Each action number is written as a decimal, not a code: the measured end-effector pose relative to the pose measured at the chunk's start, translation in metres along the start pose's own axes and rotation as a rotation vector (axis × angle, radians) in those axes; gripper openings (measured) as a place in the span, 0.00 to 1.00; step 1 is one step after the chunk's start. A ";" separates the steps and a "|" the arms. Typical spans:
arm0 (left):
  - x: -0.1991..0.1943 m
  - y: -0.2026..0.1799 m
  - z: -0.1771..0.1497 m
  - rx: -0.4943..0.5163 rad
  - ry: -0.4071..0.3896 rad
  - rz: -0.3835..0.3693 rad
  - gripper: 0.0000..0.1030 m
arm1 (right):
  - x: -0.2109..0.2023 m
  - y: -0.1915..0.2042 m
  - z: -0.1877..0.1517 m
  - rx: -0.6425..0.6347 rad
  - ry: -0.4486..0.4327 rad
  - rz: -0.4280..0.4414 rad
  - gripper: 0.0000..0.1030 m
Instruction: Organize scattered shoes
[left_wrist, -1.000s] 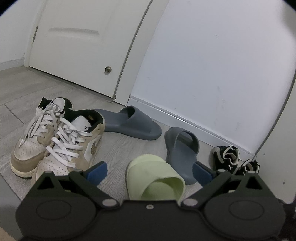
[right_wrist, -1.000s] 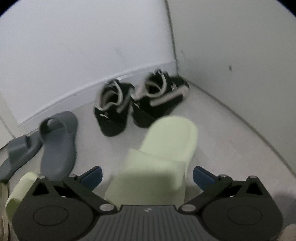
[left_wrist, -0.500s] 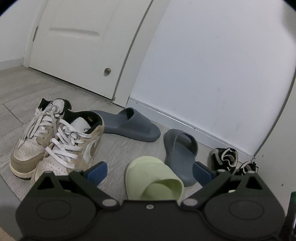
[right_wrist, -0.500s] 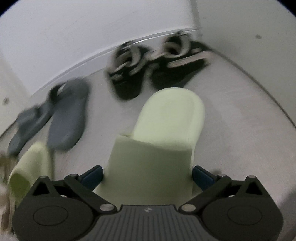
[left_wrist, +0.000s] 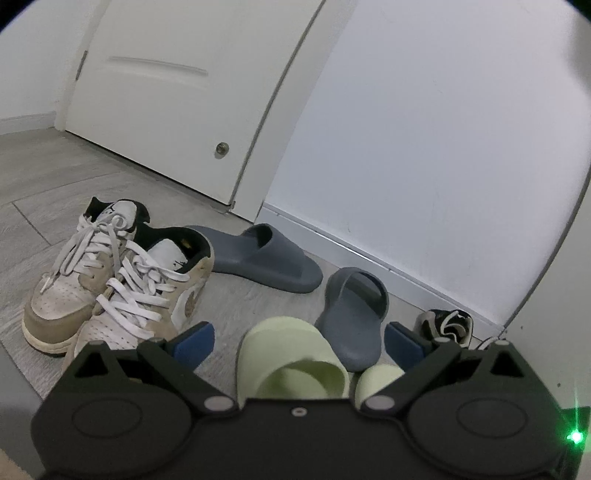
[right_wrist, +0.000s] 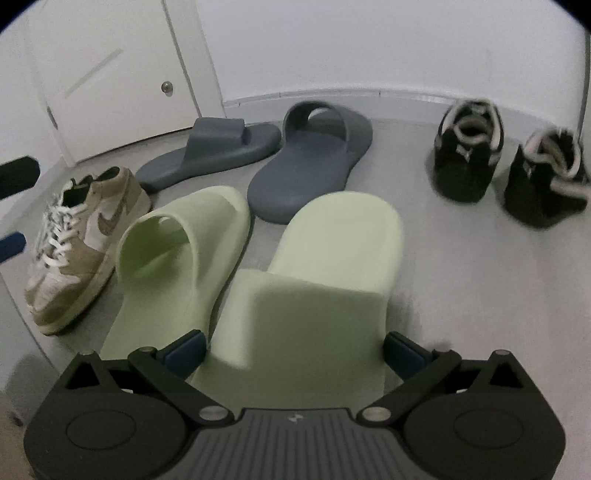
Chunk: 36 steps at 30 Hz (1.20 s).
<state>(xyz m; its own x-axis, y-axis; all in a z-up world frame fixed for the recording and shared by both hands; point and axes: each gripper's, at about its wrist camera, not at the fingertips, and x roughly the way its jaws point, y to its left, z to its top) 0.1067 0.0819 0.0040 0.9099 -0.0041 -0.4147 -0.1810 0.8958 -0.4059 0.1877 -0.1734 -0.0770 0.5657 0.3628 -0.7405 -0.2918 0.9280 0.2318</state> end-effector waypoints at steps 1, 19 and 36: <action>-0.002 0.001 0.001 -0.004 -0.007 0.007 0.97 | 0.000 0.001 0.000 -0.004 0.003 0.000 0.98; 0.017 0.085 0.054 -0.060 -0.021 0.134 0.98 | 0.027 0.096 0.023 -0.142 -0.178 -0.018 1.00; 0.005 0.101 0.058 -0.188 -0.128 0.066 0.98 | 0.066 0.120 0.033 -0.060 -0.124 -0.070 1.00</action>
<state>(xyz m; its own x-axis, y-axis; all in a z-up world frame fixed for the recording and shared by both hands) 0.1148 0.1985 0.0080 0.9317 0.1188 -0.3434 -0.2969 0.7936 -0.5311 0.2153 -0.0355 -0.0772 0.6763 0.3084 -0.6689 -0.2917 0.9460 0.1413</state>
